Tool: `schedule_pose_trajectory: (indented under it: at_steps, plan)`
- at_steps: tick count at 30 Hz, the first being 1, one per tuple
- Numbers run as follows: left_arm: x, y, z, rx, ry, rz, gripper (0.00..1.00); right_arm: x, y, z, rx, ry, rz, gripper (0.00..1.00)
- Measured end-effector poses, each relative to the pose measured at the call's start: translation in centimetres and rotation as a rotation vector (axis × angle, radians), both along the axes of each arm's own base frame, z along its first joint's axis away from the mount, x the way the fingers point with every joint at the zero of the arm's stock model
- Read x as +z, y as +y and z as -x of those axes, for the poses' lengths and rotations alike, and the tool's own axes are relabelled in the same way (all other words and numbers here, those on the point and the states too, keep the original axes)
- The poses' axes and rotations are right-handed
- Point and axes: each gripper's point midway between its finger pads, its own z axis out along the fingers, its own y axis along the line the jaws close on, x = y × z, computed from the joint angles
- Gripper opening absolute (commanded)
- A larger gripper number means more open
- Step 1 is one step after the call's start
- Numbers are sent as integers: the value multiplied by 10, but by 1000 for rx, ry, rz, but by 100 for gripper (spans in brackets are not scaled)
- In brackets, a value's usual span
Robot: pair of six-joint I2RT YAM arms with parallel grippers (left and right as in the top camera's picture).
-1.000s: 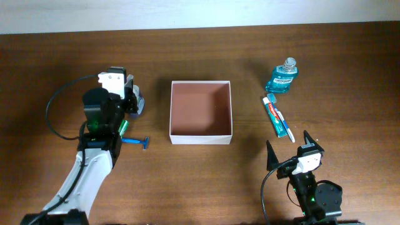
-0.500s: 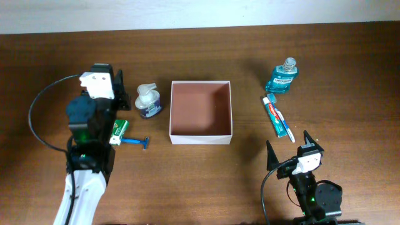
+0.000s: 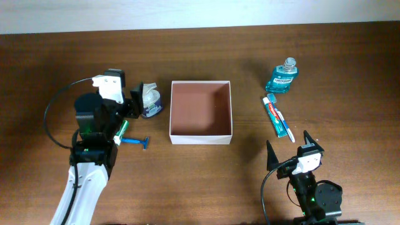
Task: Pack container
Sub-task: 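Close the left gripper on the soap bottle and lift it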
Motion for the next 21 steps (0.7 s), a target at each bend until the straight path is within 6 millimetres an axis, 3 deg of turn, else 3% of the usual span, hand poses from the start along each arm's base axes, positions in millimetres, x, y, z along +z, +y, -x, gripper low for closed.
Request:
schedule_pose_trajectory:
  at_steps: [6, 12, 21]
  plan:
    - [-16, -7, 1, -68, 31, -63, 66, 0, 0, 0, 0, 0, 0, 99]
    - [-44, -9, 12, -136, 116, -170, 96, 0, 0, 0, 0, 0, 0, 99]
    - [-58, -9, 12, -173, 140, -230, 99, 0, 0, 0, 0, 0, 0, 99]
